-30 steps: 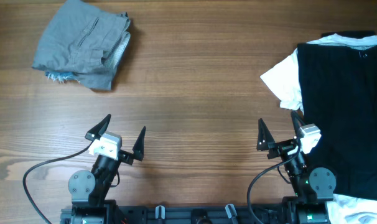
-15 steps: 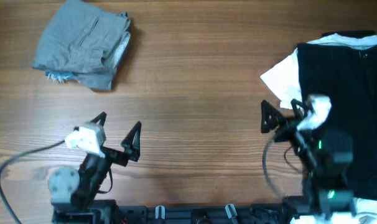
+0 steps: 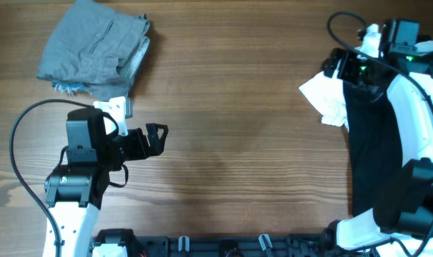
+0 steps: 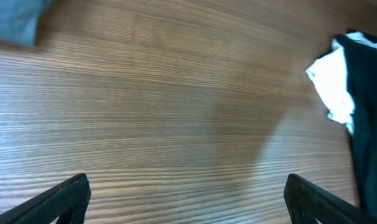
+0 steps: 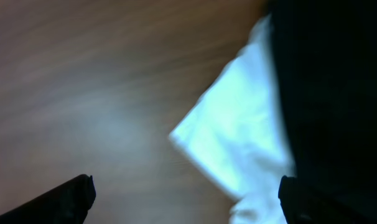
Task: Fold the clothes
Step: 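Reach the right gripper to the black shorts' waistband on the white shirt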
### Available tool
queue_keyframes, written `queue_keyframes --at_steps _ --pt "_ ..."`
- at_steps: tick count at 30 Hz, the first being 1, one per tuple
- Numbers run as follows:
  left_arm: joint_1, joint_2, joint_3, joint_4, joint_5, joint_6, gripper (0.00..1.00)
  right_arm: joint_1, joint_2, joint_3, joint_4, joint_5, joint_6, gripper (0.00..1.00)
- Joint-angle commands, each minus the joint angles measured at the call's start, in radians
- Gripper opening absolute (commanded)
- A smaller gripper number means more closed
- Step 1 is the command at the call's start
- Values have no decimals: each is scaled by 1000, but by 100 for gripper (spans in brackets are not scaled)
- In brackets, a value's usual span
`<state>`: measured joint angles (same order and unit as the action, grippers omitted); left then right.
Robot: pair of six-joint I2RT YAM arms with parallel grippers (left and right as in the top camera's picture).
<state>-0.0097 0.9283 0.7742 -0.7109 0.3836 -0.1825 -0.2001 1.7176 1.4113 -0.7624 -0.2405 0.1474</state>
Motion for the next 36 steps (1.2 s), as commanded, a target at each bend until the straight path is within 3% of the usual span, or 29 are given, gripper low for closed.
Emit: queue_keyframes --at_steps 1,3,5,9,11,18,22,24,31,36 --pt "7 -16 26 22 77 -6 100 -54 22 31 78 172 66 94" --pt "7 -24 26 41 77 -6 100 -62 34 26 143 186 65 89" --pt "7 -26 26 53 77 -6 100 -62 64 17 204 205 62 97" --pt "7 -26 26 52 76 -6 100 -62 154 14 276 257 64 78" --pt "7 -26 26 52 76 -6 100 -62 209 14 300 244 65 76" --pt "7 -25 26 52 76 -6 100 -60 386 14 362 231 61 39" --pt "7 -25 26 52 76 -6 100 -56 407 14 385 121 2 38" --pt "7 -25 26 52 76 -6 100 -53 409 14 398 148 2 47" --pt "7 -25 26 52 77 -9 100 -53 471 13 438 223 2 47" --pt "7 -25 26 52 77 -10 100 -64 446 23 454 234 10 25"
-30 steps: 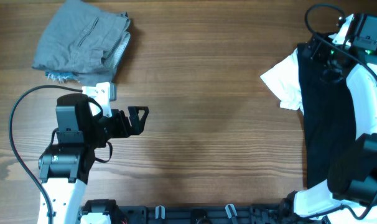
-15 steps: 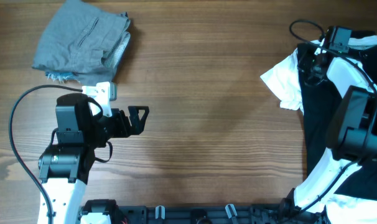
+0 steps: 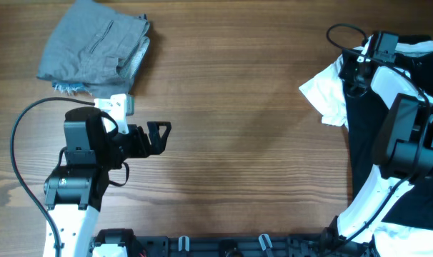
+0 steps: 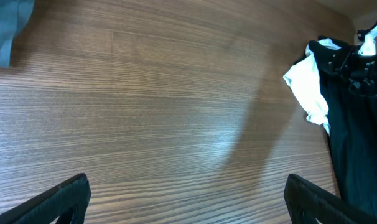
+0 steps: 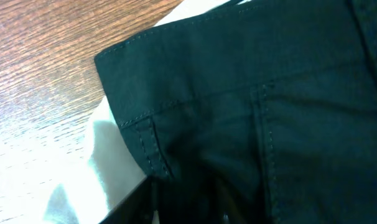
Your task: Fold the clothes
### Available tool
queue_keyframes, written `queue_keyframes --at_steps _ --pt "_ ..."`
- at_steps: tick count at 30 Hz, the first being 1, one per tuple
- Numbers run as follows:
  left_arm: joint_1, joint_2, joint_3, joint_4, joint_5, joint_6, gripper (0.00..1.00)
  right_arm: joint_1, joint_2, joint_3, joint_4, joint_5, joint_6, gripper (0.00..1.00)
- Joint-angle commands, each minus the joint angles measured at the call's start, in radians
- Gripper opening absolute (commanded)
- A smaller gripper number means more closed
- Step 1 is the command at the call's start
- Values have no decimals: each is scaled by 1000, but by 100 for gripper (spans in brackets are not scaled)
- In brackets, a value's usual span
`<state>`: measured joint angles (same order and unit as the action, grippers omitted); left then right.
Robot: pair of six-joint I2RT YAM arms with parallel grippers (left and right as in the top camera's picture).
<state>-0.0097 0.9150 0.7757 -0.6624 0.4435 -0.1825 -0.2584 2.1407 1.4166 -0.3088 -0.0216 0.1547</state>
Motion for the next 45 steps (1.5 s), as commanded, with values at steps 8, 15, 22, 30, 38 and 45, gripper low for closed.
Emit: queue_keyframes --at_steps 8,15,22,30,38,45 --pt "7 -12 24 4 18 -10 100 -36 -166 19 -23 14 3 4" --pt "8 -47 117 3 24 -9 100 -16 -449 19 -35 -311 -51 4" --pt "8 -90 276 0 9 -5 100 354 -623 19 -211 -428 -111 5" --pt "8 -142 384 10 -187 70 100 1003 -591 20 -363 -70 -154 76" --pt "-32 25 384 23 -84 75 91 726 -779 27 -449 63 200 78" --pt "-294 532 384 143 -40 311 83 401 -829 27 -587 -200 248 78"
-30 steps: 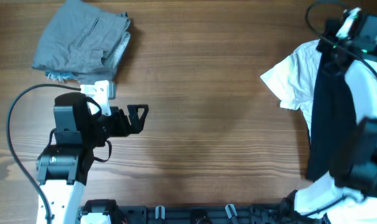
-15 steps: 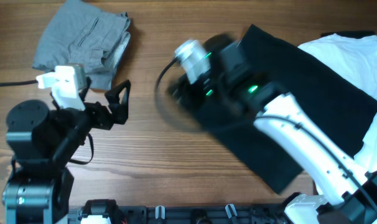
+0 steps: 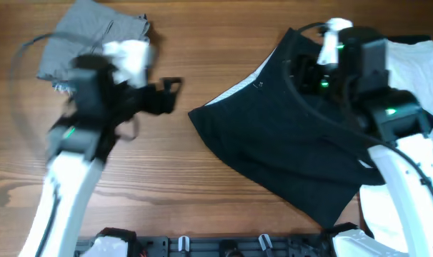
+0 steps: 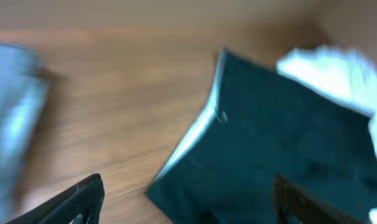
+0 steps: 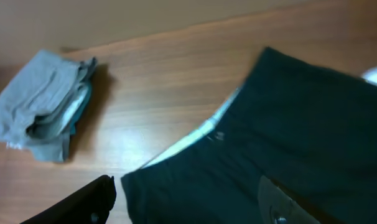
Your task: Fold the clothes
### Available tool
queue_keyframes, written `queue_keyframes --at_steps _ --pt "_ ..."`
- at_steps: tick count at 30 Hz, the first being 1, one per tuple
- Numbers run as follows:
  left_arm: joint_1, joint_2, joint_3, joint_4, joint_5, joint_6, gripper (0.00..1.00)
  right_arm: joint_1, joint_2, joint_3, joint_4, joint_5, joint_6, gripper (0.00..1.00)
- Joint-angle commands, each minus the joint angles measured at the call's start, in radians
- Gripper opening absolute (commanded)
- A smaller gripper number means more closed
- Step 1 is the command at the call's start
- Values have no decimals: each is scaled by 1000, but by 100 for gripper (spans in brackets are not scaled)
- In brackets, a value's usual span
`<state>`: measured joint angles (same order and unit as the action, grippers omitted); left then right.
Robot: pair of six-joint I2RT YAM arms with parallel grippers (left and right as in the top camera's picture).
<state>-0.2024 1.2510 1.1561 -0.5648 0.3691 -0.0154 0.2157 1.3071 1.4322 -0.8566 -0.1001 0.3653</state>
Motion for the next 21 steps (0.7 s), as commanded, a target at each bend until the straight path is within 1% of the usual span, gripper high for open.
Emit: queue_keyframes --at_steps 1,2,3,5,6,7,9,10,13,17,20,21 --pt "-127 255 3 77 34 162 83 -92 5 11 -64 -126 37 78" --pt "-164 360 3 144 34 188 82 -105 5 11 -88 -126 31 78" --pt "-187 426 3 202 34 195 81 -108 5 11 -103 -125 26 79" --pt "-220 528 3 318 34 196 79 -108 5 11 -115 -126 26 79" --pt "-238 584 3 397 34 196 76 -108 5 11 -123 -125 24 79" --pt "-258 639 3 487 35 195 70 -108 5 11 -130 -125 24 79" --pt "-286 705 3 589 34 195 61 -108 8 5 -137 -126 24 79" --pt "-298 729 3 618 34 191 61 -108 13 5 -141 -125 23 79" --pt "-322 802 3 668 0 191 72 -108 26 -3 -153 -126 20 79" --pt "-322 877 3 725 -110 192 75 -108 39 -16 -170 -126 0 79" --pt "-321 897 3 724 -132 191 74 -108 44 -19 -178 -126 1 79" --pt "-321 898 3 715 -131 191 70 -108 44 -19 -177 -126 1 79"
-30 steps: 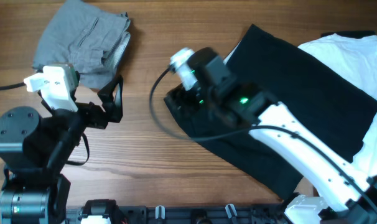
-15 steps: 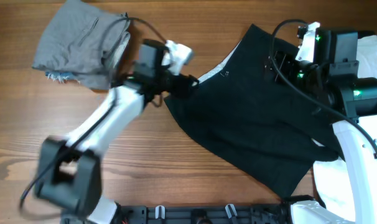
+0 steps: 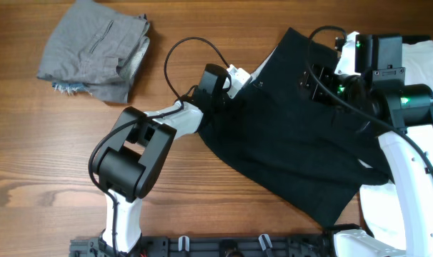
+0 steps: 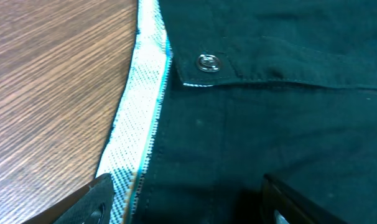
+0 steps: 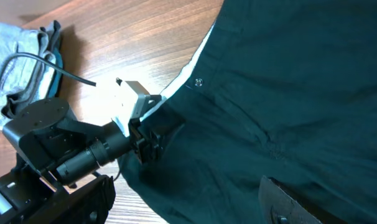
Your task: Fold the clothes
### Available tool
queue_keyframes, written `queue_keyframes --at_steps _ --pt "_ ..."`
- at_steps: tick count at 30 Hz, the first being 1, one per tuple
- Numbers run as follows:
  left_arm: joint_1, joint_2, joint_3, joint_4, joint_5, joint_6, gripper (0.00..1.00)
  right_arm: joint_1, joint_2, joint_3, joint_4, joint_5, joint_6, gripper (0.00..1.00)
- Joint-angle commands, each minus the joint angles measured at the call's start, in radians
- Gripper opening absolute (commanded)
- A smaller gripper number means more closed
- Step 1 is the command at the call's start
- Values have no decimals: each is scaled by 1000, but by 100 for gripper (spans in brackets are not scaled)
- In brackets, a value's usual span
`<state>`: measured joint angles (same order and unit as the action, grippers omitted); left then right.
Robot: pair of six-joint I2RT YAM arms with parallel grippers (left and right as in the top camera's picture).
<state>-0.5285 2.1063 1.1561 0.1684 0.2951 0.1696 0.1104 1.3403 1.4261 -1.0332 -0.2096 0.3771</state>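
Note:
A black garment [image 3: 295,135] lies spread over the middle and right of the table. Its white-striped waistband lining [image 4: 135,118] and a metal snap [image 4: 207,62] face left. My left gripper [image 3: 222,87] is low over that waist edge. It stands open, and its fingers [image 4: 102,199] straddle the lining and the dark cloth [image 4: 251,124]. My right gripper [image 3: 322,77] hovers open above the garment's upper part, holding nothing; from there the cloth [image 5: 282,106] and the left arm [image 5: 95,149] show below it.
A folded grey garment [image 3: 95,46] sits at the far left corner, and is also seen as a grey bundle [image 5: 20,56]. A white cloth [image 3: 424,57] lies under the black one at the far right. Bare wood [image 3: 202,207] runs along the front.
My left gripper was up over bare wood near the grey pile; now it is down at the black garment's waist edge, still open. Right gripper and garment have barely shifted.
At first the black garment lay bunched along the right edge with the white cloth, my right gripper over it, my left one open at the left. Then the right gripper was low on its waistband. Later the garment lay spread toward the middle, and now the left gripper is at its edge.

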Motion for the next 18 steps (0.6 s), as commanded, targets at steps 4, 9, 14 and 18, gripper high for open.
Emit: queue_keyframes --at_steps 4,9,14,18 --pt "3 43 3 -163 -55 6 33 -3 11 -13 3 -16 -8 79" --pt "58 42 4 -230 -141 -71 4 -3 11 -13 3 -16 -7 77" --pt "362 35 8 -240 150 -226 31 -3 11 -13 3 -16 -11 77" --pt "394 35 8 -249 249 -226 45 -3 11 -13 14 -16 -11 77"
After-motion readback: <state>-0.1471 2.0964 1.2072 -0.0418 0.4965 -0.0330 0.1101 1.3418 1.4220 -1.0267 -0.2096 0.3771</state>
